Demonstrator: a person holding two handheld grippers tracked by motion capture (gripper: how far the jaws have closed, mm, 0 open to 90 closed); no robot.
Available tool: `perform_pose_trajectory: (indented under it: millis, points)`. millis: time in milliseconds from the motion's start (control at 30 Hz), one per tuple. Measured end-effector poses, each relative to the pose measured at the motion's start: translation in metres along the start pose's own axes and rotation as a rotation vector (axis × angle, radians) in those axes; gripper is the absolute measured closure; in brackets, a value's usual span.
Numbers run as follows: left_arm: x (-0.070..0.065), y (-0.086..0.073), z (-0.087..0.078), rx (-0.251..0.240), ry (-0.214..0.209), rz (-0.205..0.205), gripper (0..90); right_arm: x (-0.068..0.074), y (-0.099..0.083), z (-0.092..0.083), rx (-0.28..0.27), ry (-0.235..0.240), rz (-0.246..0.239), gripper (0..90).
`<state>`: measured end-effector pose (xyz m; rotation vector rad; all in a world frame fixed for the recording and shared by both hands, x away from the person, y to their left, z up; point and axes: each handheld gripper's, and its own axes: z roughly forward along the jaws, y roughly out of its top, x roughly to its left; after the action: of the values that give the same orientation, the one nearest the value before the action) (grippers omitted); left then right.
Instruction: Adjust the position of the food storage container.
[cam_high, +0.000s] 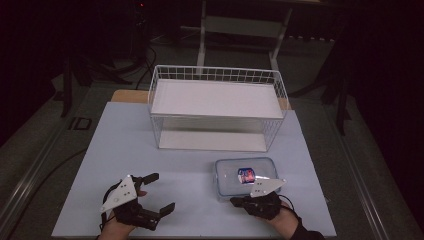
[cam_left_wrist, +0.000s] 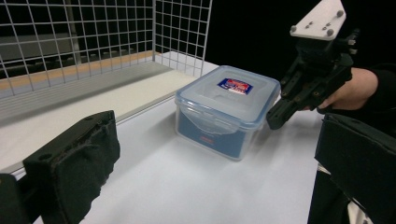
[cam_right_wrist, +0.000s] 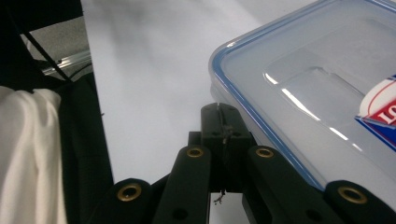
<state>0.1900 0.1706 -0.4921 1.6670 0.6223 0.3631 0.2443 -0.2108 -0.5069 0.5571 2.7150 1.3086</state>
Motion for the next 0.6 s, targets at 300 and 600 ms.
perform_pose_trajectory:
  millis: [300,600]
  points:
    - [0.0,-0.001,0.0,0.003,-0.003,-0.004,0.0,-0.004,0.005,0.002,-0.009,-0.003,0.018,90.0]
    - [0.001,0.0,0.0,-0.001,-0.004,-0.01,0.0,-0.034,-0.005,-0.062,-0.088,-0.211,0.067,90.0]
